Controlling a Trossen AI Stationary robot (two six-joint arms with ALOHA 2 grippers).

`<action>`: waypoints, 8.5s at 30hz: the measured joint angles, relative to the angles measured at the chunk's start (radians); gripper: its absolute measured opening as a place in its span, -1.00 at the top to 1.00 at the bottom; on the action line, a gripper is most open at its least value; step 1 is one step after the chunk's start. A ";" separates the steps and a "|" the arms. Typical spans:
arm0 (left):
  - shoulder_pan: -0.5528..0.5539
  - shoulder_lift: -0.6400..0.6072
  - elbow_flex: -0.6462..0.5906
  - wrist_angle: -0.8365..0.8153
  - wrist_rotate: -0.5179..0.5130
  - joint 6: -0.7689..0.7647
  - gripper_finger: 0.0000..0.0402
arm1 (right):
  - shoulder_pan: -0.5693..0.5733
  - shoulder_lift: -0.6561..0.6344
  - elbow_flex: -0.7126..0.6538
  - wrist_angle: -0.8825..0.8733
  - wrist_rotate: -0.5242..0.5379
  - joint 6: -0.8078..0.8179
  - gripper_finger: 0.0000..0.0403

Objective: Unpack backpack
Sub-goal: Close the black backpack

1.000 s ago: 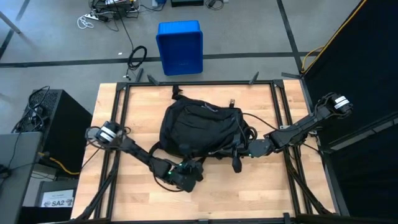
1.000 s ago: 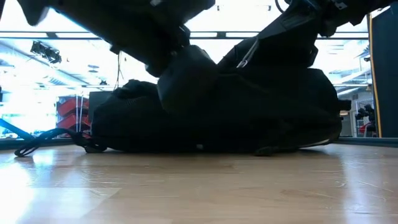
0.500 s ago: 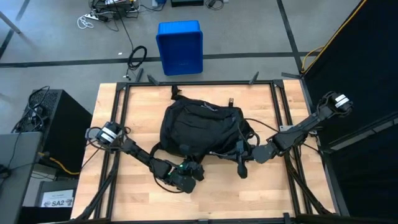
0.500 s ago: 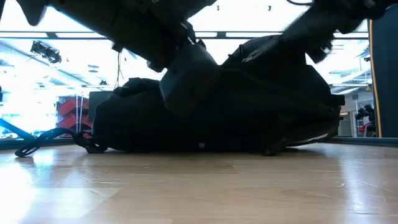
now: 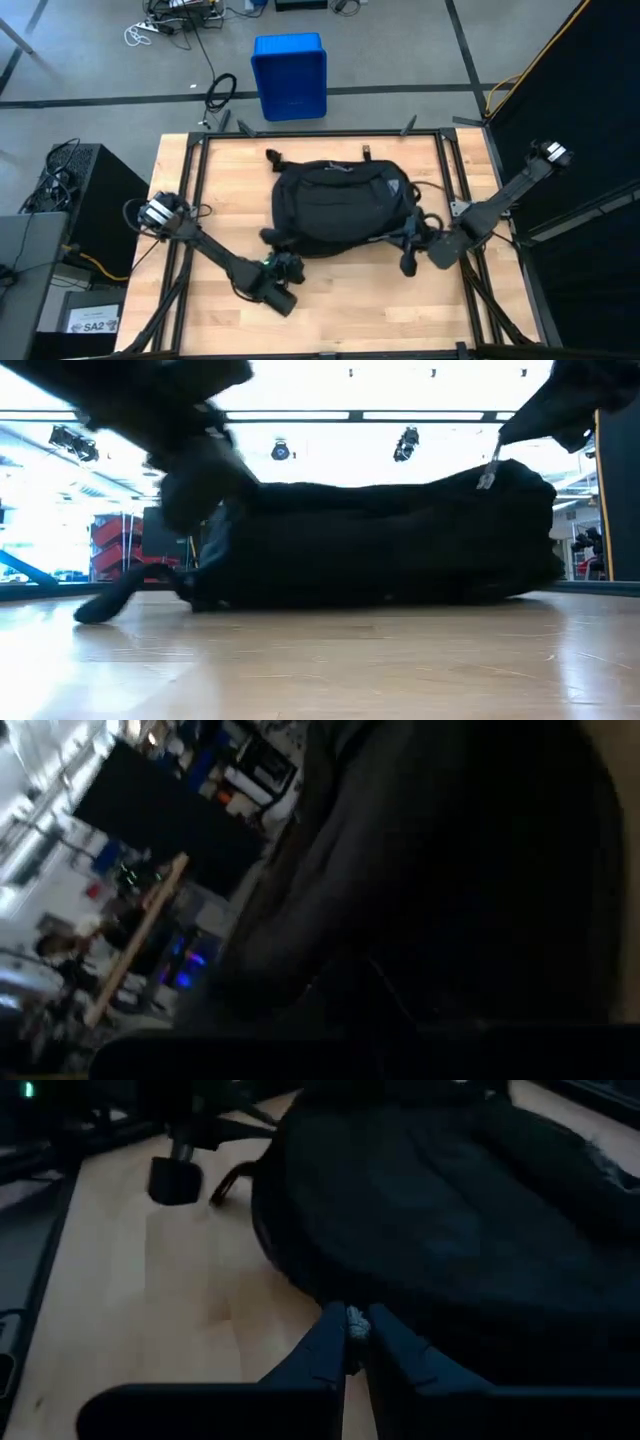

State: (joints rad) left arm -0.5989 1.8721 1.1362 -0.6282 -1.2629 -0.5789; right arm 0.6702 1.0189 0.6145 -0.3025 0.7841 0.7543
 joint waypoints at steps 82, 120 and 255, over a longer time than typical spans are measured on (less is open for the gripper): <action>0.120 0.082 0.178 0.075 0.322 0.307 1.00 | -0.103 0.083 0.012 -0.316 -0.293 0.150 0.99; 0.154 0.061 0.181 0.191 0.324 0.438 1.00 | -0.029 0.634 0.136 0.516 0.132 -1.179 -0.08; 0.061 0.030 0.344 -0.165 0.309 0.234 0.31 | -0.294 0.664 0.081 0.837 -0.456 -0.442 0.98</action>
State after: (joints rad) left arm -0.5374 1.9019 1.4802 -0.7933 -0.9535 -0.3453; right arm 0.3761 1.6825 0.6956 0.5348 0.3279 0.3119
